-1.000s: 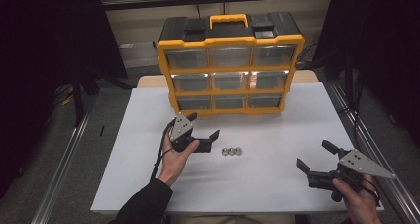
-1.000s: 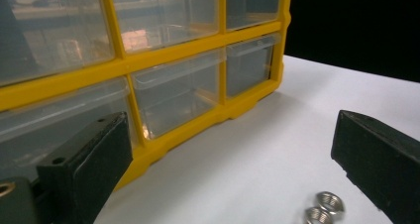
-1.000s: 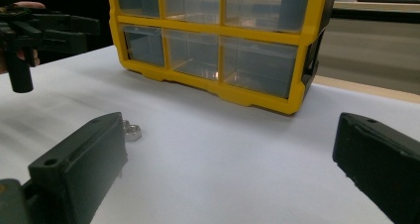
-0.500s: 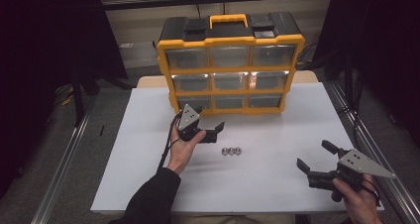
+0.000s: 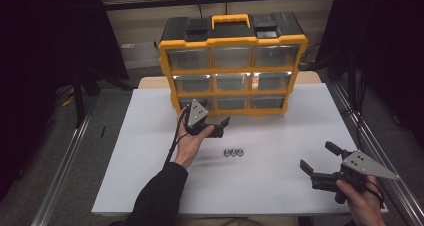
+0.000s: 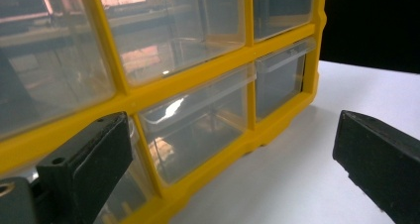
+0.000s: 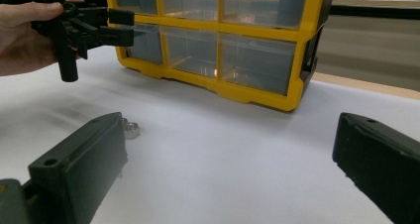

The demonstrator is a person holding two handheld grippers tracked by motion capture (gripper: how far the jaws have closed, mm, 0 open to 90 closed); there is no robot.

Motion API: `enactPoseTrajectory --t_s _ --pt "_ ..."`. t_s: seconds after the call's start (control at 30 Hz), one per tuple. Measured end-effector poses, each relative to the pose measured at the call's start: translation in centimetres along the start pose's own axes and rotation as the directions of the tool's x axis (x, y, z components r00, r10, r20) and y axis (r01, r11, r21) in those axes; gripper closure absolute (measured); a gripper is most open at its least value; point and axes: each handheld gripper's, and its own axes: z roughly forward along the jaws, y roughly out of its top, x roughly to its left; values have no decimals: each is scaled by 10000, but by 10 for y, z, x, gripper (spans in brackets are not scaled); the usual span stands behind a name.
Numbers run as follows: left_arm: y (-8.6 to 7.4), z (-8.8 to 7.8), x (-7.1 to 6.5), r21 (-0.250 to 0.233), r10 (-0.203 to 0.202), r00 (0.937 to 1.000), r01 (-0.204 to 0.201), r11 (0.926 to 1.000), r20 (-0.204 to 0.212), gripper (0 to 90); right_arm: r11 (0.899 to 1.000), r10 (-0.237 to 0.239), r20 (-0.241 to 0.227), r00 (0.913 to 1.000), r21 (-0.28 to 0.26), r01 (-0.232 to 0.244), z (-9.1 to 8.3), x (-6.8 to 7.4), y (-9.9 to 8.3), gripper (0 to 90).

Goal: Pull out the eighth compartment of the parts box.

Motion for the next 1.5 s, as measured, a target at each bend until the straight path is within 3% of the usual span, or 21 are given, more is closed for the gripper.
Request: enactPoseTrajectory --t_s 0.03,0.13,0.23,0.33,0.47,0.5,0.63,0.67,0.7,0.73,0.8,0.87,0.9,0.93,1.2,1.33,1.37,1.4,1.43,1.47,1.5 --pt "1 1 -1 -38 -155 9998 156 9999 104 19 10000 16 9 10000 -5 -16 0 0 0 1" --pt "2 2 -5 -333 110 9999 -108 9994 68 24 10000 1 6 10000 15 -1 0 0 0 1" --pt "3 5 -11 -398 1139 9929 -1152 9925 -334 23 10000 -12 -2 10000 46 12 -1 0 0 1" --pt "3 8 -13 -352 1784 9825 -1804 9830 -533 30 10000 -42 22 10000 30 42 -1 0 0 1" --pt "2 14 -15 -414 2073 9754 -2107 9767 -747 41 10000 -72 10 10000 56 72 -1 0 0 1" --pt "1 16 -16 -450 1946 9773 -1989 9790 -842 46 10000 -83 18 10000 50 83 -1 0 0 1" --pt "3 19 -19 -254 2596 9615 -2628 9645 -901 60 10000 -73 10 10000 43 73 -1 0 0 1" --pt "4 20 -20 -217 2938 9506 -2973 9545 -1001 57 10000 -71 4 10000 47 71 -1 0 0 1" --pt "4 20 -21 -168 2975 9490 -3008 9536 -1047 57 9999 -94 -14 10000 50 94 -1 0 0 1" --pt "4 21 -21 -152 3202 9404 -3239 9460 -1142 56 9999 -98 -7 10000 51 98 -1 0 0 1" --pt "4 23 -22 -65 3285 9373 -3314 9435 -1168 48 10000 -67 -24 10000 69 67 -1 1 0 1" --pt "3 24 -23 -29 3549 9264 -3581 9337 -1258 42 9999 -64 -14 10000 78 64 -1 1 0 1" --pt "2 24 -24 117 3595 9255 -3608 9326 -1194 45 9999 -73 -18 10000 84 73 -1 1 0 1" --pt "1 25 -24 156 3887 9114 -3903 9206 -1354 43 9999 -81 -14 10000 90 81 -1 1 0 1" --pt "1 28 -27 299 4813 8626 -4829 8751 -1560 46 9999 -114 -46 9999 101 114 -1 1 -1 1" --pt "1 29 -25 583 5354 8302 -5333 8439 -1553 47 9999 -107 -55 9999 101 107 -1 1 -1 1" --pt "0 29 -25 664 5514 8164 -5488 8333 -1716 49 9999 -105 -55 9999 104 105 -1 1 -1 1" --pt "0 29 -25 680 5562 8140 -5533 8302 -1672 49 9999 -82 -51 10000 121 83 -1 1 0 1" --pt "-1 29 -25 786 5647 8069 -5603 8246 -1734 50 9999 -89 -60 9999 118 90 -1 1 0 1" --pt "-2 29 -25 829 5603 8118 -5547 8279 -1644 50 9999 -87 -59 9999 121 88 -1 1 -1 1" --pt "-2 30 -26 890 5839 7927 -5779 8112 -1751 52 9999 -90 -61 9999 117 91 -1 1 -1 1"
